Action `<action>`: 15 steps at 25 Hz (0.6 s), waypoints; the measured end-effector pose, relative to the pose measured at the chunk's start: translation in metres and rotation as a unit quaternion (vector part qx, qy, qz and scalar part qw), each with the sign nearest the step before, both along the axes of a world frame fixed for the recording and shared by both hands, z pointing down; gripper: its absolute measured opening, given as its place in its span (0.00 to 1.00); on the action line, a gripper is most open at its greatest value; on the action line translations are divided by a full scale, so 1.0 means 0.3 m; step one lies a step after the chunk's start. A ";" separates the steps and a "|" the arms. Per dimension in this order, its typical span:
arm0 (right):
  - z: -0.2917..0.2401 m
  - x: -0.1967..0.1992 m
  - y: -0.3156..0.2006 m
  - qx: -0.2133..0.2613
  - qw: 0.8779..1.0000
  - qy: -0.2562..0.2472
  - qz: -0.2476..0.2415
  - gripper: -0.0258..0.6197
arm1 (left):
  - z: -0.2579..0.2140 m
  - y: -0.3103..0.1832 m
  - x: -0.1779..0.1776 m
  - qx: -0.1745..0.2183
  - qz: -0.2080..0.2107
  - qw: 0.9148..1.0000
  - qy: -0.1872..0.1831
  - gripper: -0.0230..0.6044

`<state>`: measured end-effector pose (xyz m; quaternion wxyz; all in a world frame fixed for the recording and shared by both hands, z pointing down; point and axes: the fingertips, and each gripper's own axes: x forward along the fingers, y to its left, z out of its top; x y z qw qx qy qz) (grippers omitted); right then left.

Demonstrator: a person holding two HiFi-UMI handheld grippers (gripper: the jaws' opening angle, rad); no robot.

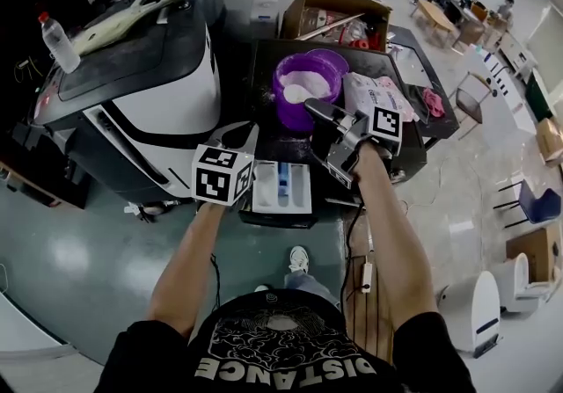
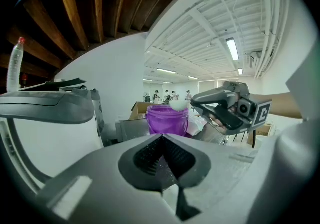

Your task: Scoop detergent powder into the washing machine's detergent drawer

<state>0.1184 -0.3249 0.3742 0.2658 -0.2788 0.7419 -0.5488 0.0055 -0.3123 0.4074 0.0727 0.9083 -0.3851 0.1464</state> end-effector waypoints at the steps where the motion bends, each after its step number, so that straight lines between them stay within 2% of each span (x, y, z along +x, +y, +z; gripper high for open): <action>1: 0.008 -0.014 0.017 0.003 1.000 0.001 -0.002 0.09 | 0.005 0.010 -0.012 0.001 0.001 1.000 0.000 0.04; 11: 0.117 -0.134 0.142 0.011 0.998 0.048 -0.035 0.09 | 0.081 0.099 -0.111 -0.017 0.001 1.000 -0.003 0.04; 15: 0.176 -0.176 0.190 0.016 0.994 0.092 -0.064 0.09 | 0.112 0.127 -0.125 -0.024 0.003 1.000 -0.004 0.04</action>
